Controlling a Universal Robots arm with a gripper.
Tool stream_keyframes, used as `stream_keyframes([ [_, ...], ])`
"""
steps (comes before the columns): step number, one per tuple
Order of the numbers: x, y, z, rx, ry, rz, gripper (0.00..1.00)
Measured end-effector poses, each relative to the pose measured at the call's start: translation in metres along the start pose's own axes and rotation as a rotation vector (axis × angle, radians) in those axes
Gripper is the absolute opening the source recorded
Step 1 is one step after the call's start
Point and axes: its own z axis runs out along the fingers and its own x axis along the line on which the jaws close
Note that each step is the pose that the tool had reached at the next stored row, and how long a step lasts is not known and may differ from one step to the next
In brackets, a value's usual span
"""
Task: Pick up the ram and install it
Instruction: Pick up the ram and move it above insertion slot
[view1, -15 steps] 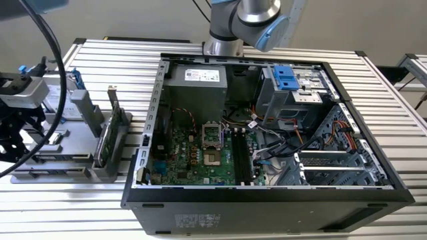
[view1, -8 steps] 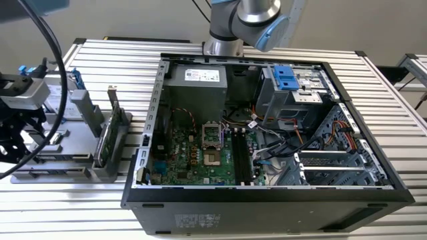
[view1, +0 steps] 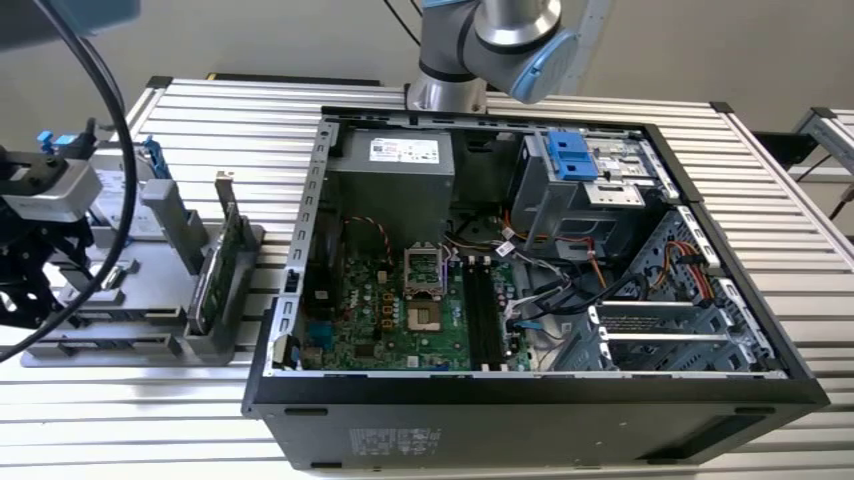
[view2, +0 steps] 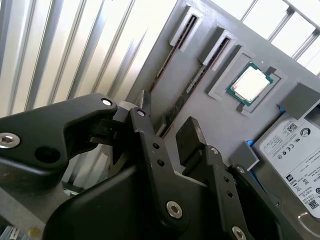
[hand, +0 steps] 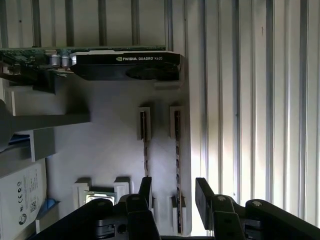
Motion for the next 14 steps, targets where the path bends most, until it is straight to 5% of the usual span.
stream_keyframes([
  [14, 0.0000, -0.0001, 0.0028, -0.0001, -0.0012, 0.000, 1.00],
])
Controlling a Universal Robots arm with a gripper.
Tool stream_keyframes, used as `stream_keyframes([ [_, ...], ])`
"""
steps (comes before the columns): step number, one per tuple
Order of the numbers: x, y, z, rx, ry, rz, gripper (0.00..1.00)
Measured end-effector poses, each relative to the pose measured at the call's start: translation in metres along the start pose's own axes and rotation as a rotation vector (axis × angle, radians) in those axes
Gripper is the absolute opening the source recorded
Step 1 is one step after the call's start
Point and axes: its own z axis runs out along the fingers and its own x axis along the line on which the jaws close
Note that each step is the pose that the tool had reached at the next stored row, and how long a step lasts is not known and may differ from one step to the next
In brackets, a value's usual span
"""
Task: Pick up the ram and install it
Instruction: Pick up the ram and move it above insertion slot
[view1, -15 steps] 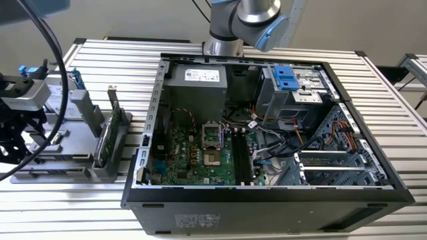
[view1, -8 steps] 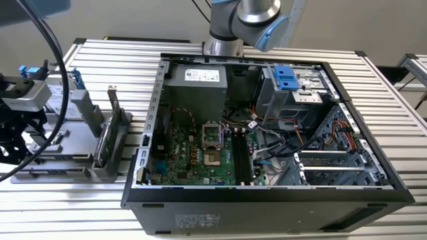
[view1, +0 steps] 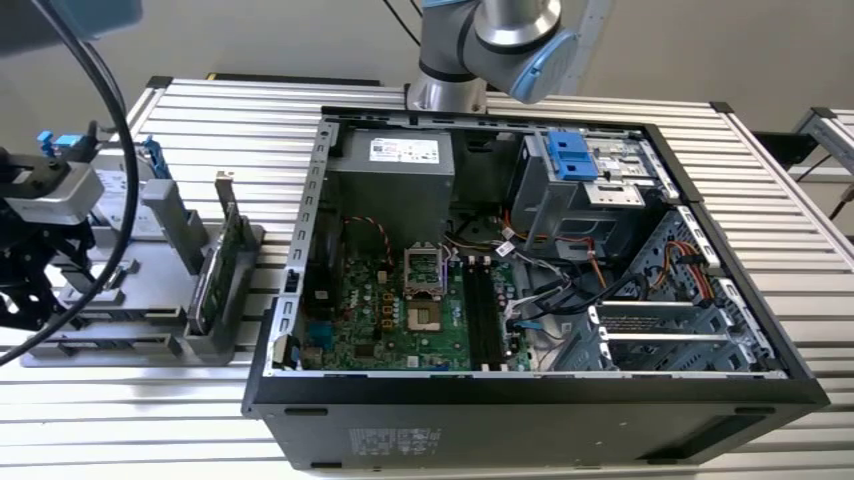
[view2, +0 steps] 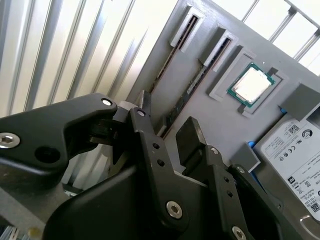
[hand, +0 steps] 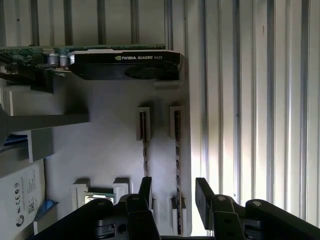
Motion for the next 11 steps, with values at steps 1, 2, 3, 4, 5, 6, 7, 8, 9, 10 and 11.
stream_keyframes([
  [1, 0.0000, 0.0000, 0.0002, 0.0001, -0.0001, 0.000, 1.00],
  [2, 0.0000, 0.0000, 0.0005, 0.0001, -0.0002, 0.000, 1.00],
  [3, 0.0000, 0.0000, 0.0008, 0.0001, -0.0003, 0.000, 1.00],
  [4, 0.0000, 0.0000, 0.0011, 0.0000, -0.0003, 0.000, 1.00],
  [5, 0.0000, 0.0000, 0.0014, 0.0000, -0.0003, 0.000, 1.00],
  [6, 0.0000, 0.0000, 0.0017, 0.0000, -0.0004, 0.000, 1.00],
  [7, 0.0000, 0.0000, 0.0020, 0.0000, -0.0005, 0.000, 1.00],
  [8, 0.0000, 0.0000, 0.0022, 0.0000, -0.0006, 0.000, 1.00],
  [9, 0.0000, 0.0000, 0.0025, 0.0000, -0.0007, 0.000, 1.00],
  [10, 0.0000, 0.0000, 0.0028, 0.0001, -0.0009, 0.000, 1.00],
  [11, 0.0000, 0.0000, 0.0031, 0.0000, -0.0010, 0.000, 1.00],
])
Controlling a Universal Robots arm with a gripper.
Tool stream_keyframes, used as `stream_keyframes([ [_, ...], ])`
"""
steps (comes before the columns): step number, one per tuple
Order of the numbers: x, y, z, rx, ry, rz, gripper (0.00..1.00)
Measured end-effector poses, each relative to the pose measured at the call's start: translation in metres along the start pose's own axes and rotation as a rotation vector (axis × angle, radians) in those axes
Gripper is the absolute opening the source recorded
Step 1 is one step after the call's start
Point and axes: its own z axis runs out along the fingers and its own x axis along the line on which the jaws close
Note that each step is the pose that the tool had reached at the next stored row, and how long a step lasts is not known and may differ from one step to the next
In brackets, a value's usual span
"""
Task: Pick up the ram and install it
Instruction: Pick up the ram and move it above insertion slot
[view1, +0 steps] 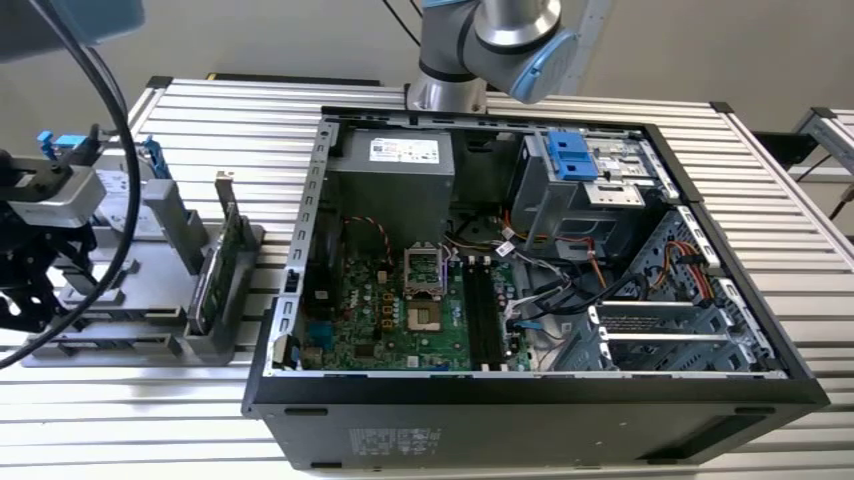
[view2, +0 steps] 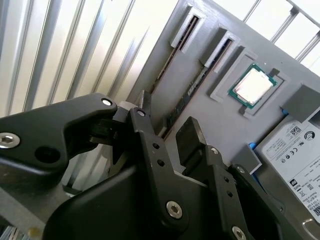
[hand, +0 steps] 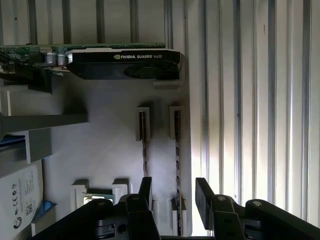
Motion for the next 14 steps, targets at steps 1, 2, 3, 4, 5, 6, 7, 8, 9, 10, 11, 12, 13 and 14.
stream_keyframes([
  [1, 0.0000, 0.0000, 0.0003, 0.0000, -0.0001, 0.000, 1.00],
  [2, 0.0000, 0.0000, 0.0006, -0.0001, -0.0002, 0.000, 1.00],
  [3, 0.0000, 0.0000, 0.0009, 0.0000, -0.0004, 0.000, 1.00],
  [4, 0.0000, 0.0000, 0.0012, -0.0001, -0.0005, 0.000, 1.00],
  [5, 0.0000, 0.0000, 0.0015, 0.0000, -0.0007, 0.000, 1.00],
  [6, 0.0000, 0.0000, 0.0018, -0.0001, -0.0009, 0.000, 1.00],
  [7, 0.0000, 0.0000, 0.0021, -0.0001, -0.0010, 0.000, 1.00],
  [8, 0.0000, 0.0000, 0.0024, -0.0001, -0.0012, 0.000, 1.00],
  [9, 0.0000, -0.0001, 0.0026, 0.0000, -0.0014, 0.000, 1.00],
  [10, 0.0000, 0.0000, 0.0030, -0.0002, -0.0015, 0.000, 1.00],
  [11, 0.0000, -0.0001, 0.0032, 0.0000, -0.0019, 0.000, 1.00],
  [12, 0.0000, 0.0000, 0.0036, -0.0002, -0.0019, 0.000, 1.00],
  [13, 0.0001, -0.0001, 0.0039, -0.0001, -0.0022, 0.000, 1.00],
  [14, 0.0000, -0.0001, 0.0042, -0.0002, -0.0024, 0.000, 1.00],
])
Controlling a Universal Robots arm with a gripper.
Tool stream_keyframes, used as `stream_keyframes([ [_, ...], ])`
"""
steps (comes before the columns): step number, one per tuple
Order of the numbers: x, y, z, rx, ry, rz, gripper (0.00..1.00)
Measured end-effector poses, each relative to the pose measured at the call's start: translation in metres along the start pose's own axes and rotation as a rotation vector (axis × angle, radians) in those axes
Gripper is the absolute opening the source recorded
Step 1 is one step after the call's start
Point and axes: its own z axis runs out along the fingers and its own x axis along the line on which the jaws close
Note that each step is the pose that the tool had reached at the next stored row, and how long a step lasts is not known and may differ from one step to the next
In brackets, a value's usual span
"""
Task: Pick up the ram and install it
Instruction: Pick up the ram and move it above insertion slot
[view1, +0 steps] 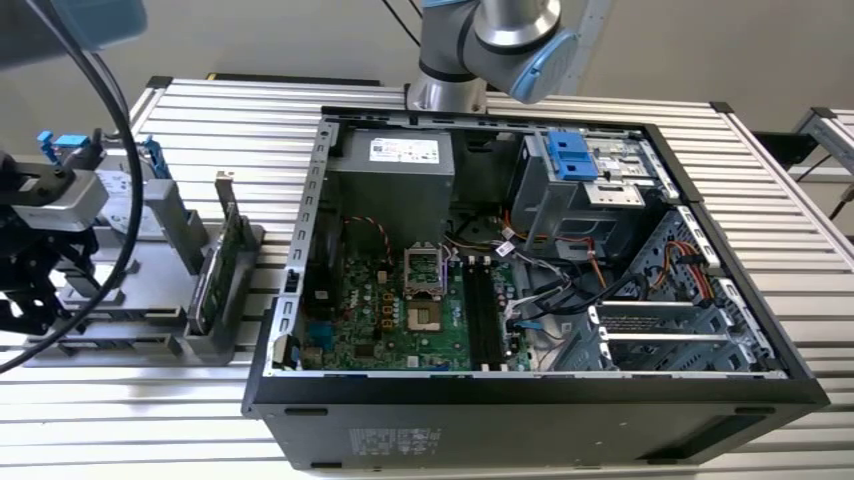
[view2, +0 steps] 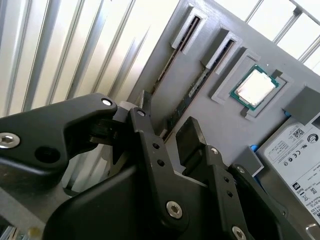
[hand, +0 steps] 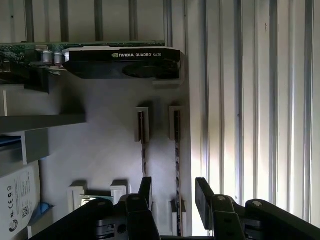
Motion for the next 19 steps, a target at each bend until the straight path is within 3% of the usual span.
stream_keyframes([
  [19, 0.0001, -0.0001, 0.0061, -0.0001, -0.0052, 0.000, 1.00],
])
